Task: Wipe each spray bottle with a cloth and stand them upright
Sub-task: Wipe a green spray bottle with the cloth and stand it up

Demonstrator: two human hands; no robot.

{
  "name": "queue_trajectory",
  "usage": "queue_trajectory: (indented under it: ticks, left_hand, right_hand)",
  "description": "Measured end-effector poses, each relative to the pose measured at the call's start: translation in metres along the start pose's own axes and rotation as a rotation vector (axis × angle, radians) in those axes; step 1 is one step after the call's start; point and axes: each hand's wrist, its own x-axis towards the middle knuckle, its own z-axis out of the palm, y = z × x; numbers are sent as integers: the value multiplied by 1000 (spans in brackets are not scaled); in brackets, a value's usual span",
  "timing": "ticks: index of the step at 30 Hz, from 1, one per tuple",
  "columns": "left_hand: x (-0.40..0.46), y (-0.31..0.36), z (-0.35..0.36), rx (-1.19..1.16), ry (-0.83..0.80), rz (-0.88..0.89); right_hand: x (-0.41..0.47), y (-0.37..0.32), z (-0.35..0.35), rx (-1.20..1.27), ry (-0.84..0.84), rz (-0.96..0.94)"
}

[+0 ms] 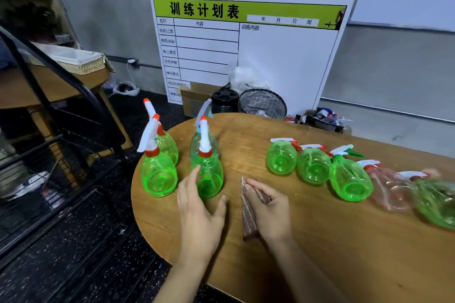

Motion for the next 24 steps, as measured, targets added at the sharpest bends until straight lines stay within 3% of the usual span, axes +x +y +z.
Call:
queue_trajectory:
  ticks: [4,11,17,24]
  left_hand:
    - [-9,25,22,12,35,53]
    - [0,54,98,-121,-284,-44]
    - [33,68,135,-85,-453,-95]
    - [63,70,174,72,-513,-104]
  right_hand:
    - [-3,1,-40,-48,10,0]
    - [9,9,-120,-33,133,20]
    - [22,18,-131,105,174,29]
    - [31,32,-136,168,205,14]
